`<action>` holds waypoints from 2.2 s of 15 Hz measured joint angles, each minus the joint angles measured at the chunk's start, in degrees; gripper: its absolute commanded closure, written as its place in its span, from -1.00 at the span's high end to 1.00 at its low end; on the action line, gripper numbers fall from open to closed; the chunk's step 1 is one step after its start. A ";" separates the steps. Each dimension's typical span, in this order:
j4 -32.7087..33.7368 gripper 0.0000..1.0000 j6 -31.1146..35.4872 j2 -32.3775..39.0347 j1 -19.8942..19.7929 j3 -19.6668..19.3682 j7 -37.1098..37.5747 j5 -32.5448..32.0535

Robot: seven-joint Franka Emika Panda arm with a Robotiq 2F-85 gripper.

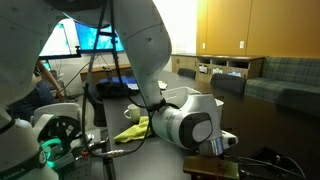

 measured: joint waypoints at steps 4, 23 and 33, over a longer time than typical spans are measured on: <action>0.48 -0.09 -0.92 0.11 0.00 0.39 -0.37 0.00; 1.10 -0.75 -8.87 -3.07 0.80 1.16 -1.08 0.06; -2.10 -0.75 -21.51 -14.37 10.39 3.53 3.15 -0.14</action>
